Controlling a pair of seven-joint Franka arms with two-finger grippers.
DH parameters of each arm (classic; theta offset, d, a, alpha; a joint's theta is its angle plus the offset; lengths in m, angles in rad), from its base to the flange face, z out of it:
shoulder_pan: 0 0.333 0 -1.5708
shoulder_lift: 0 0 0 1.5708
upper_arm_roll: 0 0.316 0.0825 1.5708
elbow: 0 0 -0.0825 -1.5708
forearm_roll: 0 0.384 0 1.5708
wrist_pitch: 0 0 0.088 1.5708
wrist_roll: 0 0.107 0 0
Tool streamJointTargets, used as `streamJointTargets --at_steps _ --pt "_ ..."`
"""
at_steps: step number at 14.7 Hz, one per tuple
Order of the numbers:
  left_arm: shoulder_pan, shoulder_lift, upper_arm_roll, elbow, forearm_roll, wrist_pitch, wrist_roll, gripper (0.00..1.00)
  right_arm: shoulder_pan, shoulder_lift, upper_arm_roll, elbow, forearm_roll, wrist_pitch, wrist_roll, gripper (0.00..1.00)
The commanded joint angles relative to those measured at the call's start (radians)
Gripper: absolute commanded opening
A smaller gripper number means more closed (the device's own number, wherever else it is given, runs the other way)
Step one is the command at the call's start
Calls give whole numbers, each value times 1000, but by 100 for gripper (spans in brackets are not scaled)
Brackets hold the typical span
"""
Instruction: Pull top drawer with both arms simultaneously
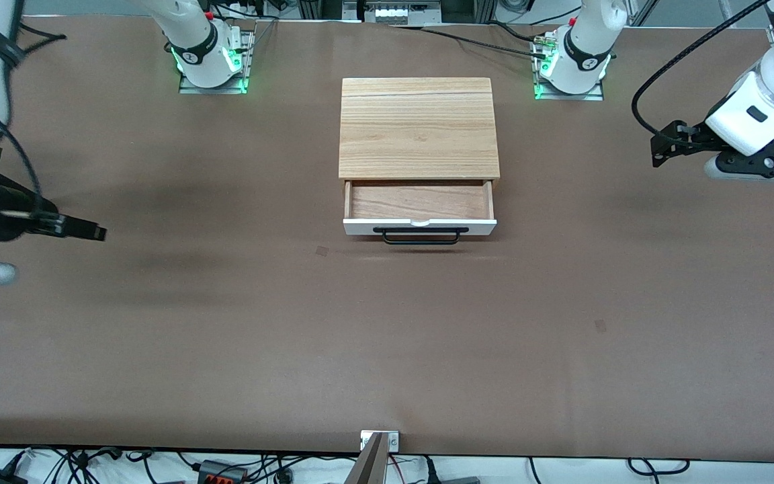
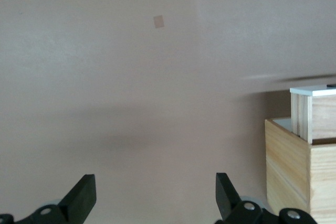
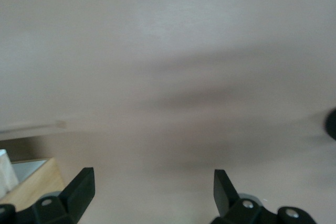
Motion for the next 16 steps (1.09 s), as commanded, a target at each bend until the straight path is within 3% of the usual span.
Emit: streamJointTargets --at_steps 1,3,7,11,16 --pt "0 -16 15 -13 4 -1 78 100 -43 -198 117 -266 -140 137 -28 100" --pt "13 16 15 26 0 -6 78 100 -78 -276 186 -387 -173 211 -28 100" --pt "13 18 13 27 0 -6 75 100 -132 -362 234 -491 -172 222 -94 100" --pt "13 15 10 38 -2 -6 76 100 -155 -395 263 -499 -171 228 -106 100" --pt "14 16 15 46 -2 -11 75 100 -152 -401 288 -479 -238 200 -91 100"
